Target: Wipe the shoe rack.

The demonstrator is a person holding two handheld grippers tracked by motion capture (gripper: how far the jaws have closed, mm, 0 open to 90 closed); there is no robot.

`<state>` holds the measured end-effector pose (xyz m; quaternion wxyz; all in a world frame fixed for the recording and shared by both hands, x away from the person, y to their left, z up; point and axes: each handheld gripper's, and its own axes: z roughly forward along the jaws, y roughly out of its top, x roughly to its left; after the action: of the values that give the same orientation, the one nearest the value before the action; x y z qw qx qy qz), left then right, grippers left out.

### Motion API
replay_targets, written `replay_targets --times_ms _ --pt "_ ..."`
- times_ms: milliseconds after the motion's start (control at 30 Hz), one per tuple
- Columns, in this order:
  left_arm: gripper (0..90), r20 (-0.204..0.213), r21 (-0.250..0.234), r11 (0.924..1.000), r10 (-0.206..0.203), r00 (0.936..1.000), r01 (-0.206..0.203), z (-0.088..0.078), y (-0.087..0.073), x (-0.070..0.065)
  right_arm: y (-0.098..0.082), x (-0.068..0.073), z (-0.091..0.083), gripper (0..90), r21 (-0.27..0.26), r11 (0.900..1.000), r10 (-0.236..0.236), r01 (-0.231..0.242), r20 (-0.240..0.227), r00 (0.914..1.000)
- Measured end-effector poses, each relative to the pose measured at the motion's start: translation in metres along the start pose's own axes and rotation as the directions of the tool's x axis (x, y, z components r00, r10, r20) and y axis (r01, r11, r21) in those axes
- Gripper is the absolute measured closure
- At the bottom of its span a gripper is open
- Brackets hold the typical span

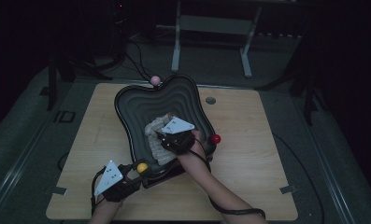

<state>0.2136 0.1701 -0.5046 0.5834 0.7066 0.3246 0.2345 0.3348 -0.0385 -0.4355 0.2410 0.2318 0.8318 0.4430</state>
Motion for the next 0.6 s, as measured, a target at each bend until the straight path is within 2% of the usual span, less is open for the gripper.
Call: replay_targets --times_ms 467,600 --pt "59.9 -0.001 0.000 1.0000 0.001 1.0000 -0.001 0.000 0.000 0.000 -0.025 0.010 -0.016 66.6 -0.003 1.000 -0.007 0.007 -0.008 0.9999" --pt "59.9 0.000 -0.001 1.0000 0.000 1.0000 0.000 0.000 0.000 0.000 -0.029 0.009 -0.019 66.6 -0.005 1.000 0.005 -0.005 -0.021 0.9998"
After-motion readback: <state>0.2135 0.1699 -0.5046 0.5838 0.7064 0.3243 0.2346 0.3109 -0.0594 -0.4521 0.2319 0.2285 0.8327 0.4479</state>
